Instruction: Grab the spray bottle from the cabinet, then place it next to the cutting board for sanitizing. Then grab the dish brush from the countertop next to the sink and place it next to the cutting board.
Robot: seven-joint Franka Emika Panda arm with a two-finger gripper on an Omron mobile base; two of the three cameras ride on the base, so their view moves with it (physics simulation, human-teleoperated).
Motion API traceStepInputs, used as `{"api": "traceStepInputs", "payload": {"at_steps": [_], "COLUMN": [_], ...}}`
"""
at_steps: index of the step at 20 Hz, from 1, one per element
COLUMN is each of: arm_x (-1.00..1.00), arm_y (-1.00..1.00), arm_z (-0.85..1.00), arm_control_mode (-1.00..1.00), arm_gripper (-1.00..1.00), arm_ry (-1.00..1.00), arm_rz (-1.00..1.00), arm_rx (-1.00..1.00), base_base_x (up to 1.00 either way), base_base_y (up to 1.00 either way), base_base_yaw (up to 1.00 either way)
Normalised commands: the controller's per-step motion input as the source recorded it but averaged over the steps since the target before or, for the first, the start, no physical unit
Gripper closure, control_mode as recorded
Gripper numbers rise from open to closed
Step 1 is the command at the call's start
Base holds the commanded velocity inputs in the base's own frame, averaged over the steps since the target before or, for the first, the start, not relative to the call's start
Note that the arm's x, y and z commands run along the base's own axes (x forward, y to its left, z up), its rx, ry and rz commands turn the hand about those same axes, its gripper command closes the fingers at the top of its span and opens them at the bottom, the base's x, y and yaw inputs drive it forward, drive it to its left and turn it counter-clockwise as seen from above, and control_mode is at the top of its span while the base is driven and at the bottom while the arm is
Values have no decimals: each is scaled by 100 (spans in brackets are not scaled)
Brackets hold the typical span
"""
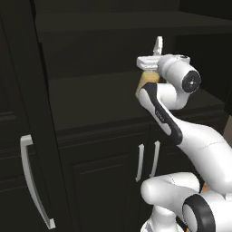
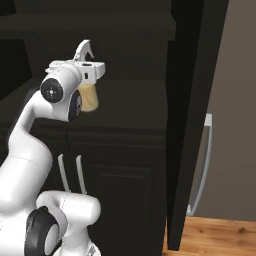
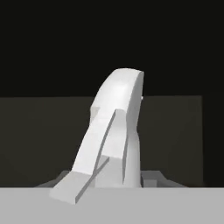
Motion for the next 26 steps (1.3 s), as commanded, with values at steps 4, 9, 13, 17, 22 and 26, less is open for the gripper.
{"api": "traceStepInputs", "payload": {"at_steps": [4, 9, 13, 17, 22, 26], "arm_x": [-99, -94, -85, -100, -96, -85], "arm_y": [-49, -37, -3, 0, 0, 2], "arm_z": [5, 16, 39, 33, 15, 0], "arm_control_mode": [-100, -100, -100, -100, -100, -100], "arm_gripper": [100, 100, 100, 100, 100, 100], "arm_ry": [-26, -24, -21, -19, -11, -2], "arm_rz": [-5, -5, -5, -6, -9, -6], "arm_rx": [5, 7, 1, 2, 3, 0], "base_base_x": [0, 0, 0, 0, 0, 0], "base_base_y": [0, 0, 0, 0, 0, 0], "base_base_yaw": [0, 0, 0, 0, 0, 0]}}
